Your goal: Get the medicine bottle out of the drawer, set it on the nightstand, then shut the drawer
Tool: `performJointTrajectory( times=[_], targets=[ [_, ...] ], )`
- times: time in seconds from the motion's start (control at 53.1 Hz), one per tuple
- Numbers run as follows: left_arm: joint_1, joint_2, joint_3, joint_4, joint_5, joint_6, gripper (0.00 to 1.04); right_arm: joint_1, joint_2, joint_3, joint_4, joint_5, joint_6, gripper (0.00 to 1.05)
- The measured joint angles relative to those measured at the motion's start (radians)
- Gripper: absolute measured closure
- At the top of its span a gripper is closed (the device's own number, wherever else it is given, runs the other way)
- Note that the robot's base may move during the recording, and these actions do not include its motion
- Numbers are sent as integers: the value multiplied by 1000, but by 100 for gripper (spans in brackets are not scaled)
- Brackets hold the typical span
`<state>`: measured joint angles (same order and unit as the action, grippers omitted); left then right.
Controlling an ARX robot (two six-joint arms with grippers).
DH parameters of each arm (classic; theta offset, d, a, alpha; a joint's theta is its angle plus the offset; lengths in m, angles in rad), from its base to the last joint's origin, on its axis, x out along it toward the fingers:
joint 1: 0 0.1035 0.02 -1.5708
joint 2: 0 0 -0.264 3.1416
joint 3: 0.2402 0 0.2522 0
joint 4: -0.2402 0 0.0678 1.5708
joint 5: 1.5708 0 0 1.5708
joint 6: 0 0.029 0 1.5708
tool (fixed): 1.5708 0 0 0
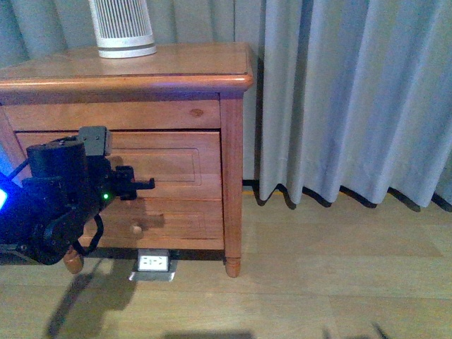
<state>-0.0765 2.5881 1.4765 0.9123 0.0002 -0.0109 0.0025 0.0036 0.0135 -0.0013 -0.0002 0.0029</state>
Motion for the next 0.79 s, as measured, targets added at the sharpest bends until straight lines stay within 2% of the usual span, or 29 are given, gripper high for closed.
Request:
performJointTrajectory(
  times=[0.188,0.546,0.791],
  targets=[
    [-1,-34,-97,84,-2,-14,79,0,0,0,0,0,0,7],
    [-16,-206,-558,327,-28,3,80,0,0,0,0,0,0,7],
    [-53,-296,-813,421,-96,33,80,0,0,0,0,0,0,7]
  ],
)
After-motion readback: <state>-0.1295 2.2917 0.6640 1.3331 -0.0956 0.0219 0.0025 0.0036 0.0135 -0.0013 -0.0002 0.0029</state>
